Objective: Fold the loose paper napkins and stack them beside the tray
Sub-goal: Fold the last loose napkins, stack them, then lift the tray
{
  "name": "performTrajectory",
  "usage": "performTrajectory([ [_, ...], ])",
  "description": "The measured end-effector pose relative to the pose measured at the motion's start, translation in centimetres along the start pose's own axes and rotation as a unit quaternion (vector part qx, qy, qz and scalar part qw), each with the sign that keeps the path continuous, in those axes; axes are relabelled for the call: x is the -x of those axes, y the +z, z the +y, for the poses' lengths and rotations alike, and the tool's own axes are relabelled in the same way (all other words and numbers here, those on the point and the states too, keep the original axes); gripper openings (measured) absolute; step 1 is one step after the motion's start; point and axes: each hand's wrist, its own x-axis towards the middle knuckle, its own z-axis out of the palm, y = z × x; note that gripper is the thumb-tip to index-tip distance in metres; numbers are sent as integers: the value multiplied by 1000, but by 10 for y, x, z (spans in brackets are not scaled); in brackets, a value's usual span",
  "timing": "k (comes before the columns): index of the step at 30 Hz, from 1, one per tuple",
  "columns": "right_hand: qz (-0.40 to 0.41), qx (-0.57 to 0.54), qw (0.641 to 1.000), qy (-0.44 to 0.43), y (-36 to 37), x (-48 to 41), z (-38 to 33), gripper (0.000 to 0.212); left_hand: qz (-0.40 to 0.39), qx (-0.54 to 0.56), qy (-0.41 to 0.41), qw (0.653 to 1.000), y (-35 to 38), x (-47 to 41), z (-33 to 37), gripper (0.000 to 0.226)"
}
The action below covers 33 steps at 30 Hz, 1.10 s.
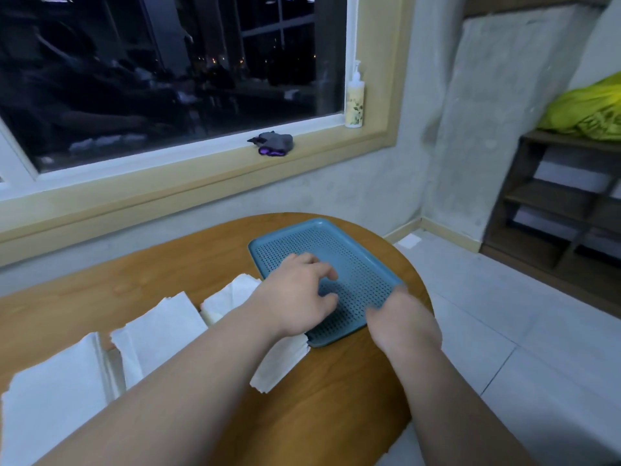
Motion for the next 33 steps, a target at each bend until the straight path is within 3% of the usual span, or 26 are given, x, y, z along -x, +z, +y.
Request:
performTrajectory([
  [8,49,-103,990,84,-33,-15,47,19,9,16,13,1000,8,-2,1,40],
  [14,128,-239,953,132,-66,-7,74,38,20,27,21,999,9,-2,15,43],
  [22,196,-352,909,108,-108,6,85,43,88,13,-19,996,-17,10,21,66],
  [26,166,-397,901,62,-116,19,69,40,135,0,-73,988,-40,25,10,73],
  [33,67,-414,908,-11,-89,44,13,43,160,106,-207,959,-80,96,-49,69],
])
